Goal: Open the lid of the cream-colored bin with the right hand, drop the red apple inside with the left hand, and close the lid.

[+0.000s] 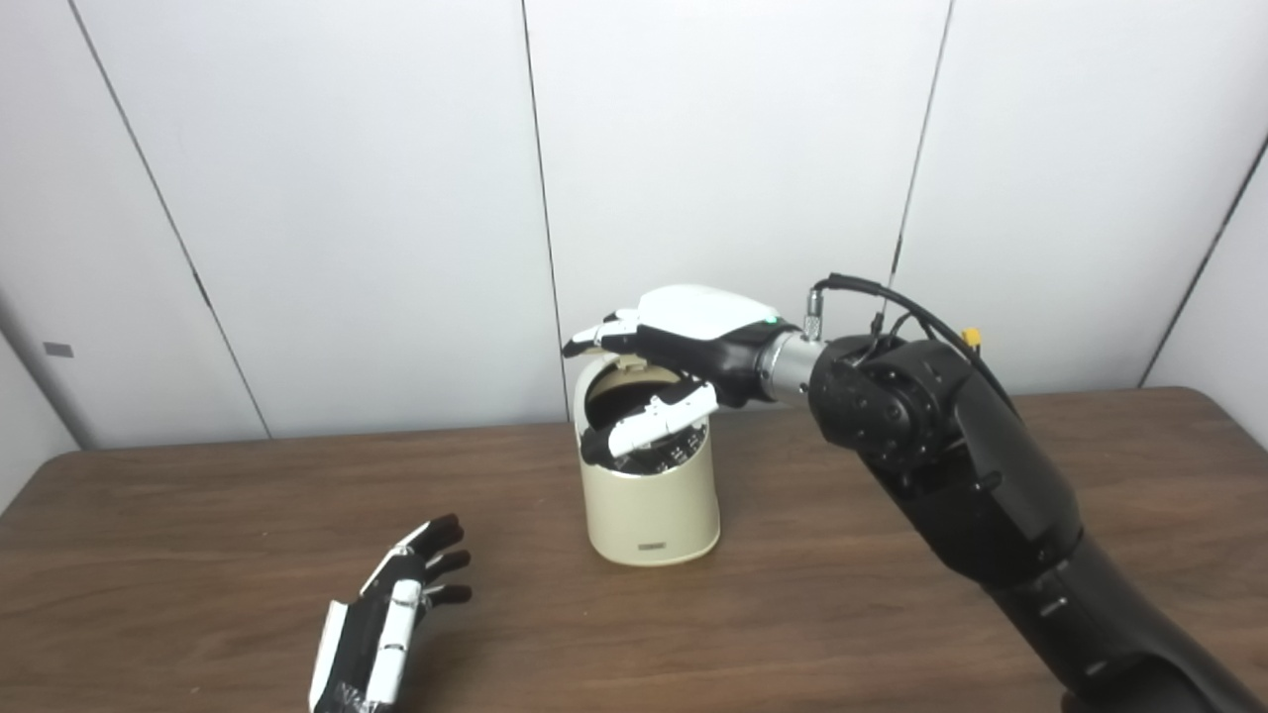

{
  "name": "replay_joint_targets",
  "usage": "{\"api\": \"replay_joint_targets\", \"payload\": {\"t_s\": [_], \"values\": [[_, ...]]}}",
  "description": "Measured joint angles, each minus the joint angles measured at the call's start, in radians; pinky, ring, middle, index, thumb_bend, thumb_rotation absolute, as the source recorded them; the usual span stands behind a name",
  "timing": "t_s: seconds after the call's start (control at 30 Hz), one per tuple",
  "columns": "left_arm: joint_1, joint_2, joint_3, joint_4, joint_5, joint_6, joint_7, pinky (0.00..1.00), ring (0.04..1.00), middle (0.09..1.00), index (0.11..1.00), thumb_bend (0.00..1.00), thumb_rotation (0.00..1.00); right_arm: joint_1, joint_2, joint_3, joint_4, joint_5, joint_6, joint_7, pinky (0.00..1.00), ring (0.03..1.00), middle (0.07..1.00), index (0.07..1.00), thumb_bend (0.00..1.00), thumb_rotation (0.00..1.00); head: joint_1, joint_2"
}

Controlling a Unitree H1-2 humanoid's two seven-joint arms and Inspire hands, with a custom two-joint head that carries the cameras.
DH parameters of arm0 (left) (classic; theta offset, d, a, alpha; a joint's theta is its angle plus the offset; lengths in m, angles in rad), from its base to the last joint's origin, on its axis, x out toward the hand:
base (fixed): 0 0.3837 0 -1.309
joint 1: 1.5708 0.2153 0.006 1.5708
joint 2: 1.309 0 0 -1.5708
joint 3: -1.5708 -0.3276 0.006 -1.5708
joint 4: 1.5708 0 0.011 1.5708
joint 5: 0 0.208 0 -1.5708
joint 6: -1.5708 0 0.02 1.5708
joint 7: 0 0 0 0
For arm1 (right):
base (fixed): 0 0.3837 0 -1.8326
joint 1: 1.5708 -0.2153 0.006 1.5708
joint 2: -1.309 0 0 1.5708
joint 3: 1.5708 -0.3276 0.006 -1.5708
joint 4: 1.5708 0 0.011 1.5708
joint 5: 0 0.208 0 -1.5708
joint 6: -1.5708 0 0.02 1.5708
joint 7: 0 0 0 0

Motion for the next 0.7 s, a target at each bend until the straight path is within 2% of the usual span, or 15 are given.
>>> {"api": "replay_joint_targets", "payload": {"t_s": [0.13, 0.6, 0.7], "values": [[0.0, 0.0, 0.0, 0.0, 0.001, 0.0, 0.0, 0.65, 0.784, 0.837, 0.829, 0.45, 0.92, 0.031, 0.0, -0.002, -0.029, 0.008, 0.009, -0.005, 0.8, 0.875, 0.895, 0.885, 0.7, 0.86, -0.002, 0.002], [-0.001, 0.0, 0.003, 0.001, 0.0, 0.0, 0.0, 0.62, 0.768, 0.827, 0.81, 0.47, 0.89, 0.102, 0.001, -0.023, -0.064, 0.035, -0.011, -0.074, 0.76, 0.854, 0.883, 0.877, 0.67, 0.8, -0.005, 0.009], [0.001, 0.0, 0.003, -0.002, 0.0, 0.003, 0.0, 0.61, 0.767, 0.825, 0.809, 0.47, 0.88, 0.111, 0.001, -0.028, -0.072, 0.045, -0.012, -0.084, 0.76, 0.857, 0.889, 0.885, 0.69, 0.82, -0.005, 0.021]]}}
